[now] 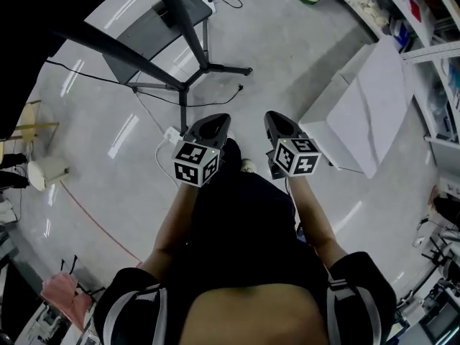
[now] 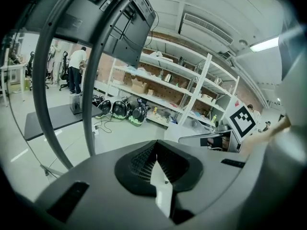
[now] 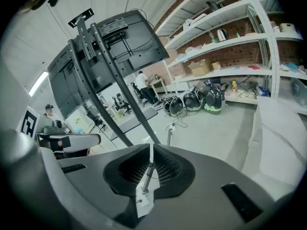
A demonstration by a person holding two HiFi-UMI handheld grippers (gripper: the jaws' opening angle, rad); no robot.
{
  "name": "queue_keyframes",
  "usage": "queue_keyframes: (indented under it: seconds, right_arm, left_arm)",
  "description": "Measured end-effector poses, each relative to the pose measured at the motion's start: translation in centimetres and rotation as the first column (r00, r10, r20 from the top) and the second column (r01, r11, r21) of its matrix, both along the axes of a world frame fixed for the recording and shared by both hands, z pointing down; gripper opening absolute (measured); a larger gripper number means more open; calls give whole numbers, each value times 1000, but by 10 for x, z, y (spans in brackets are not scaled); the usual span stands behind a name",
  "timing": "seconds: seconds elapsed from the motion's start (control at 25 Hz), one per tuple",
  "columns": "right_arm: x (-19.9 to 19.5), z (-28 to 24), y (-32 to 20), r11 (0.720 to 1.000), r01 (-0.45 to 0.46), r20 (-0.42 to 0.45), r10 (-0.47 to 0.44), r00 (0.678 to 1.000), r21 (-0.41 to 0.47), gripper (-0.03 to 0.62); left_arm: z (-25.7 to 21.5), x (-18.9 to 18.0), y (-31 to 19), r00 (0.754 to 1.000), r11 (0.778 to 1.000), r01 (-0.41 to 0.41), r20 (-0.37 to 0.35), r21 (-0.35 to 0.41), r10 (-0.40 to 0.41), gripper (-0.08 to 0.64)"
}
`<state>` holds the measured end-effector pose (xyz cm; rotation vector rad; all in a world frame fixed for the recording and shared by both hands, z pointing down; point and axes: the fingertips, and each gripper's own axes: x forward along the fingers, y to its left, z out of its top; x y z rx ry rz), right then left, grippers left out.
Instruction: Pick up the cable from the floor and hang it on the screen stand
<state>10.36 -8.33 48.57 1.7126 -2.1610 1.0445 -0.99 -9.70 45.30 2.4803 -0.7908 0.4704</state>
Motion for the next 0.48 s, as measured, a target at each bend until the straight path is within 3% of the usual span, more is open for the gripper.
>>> queue_keyframes:
  seconds: [0.28, 0.48]
  right_arm:
    - [6, 20, -44, 1000, 3, -4, -3, 1000, -22, 26]
    - [8, 61, -87, 999, 6, -11, -7, 1000, -32, 25]
  left_arm:
    - [25, 13, -44, 997, 997, -75, 28, -36, 76, 8]
    - [82, 17, -78, 990, 989, -129, 40, -69, 132, 8]
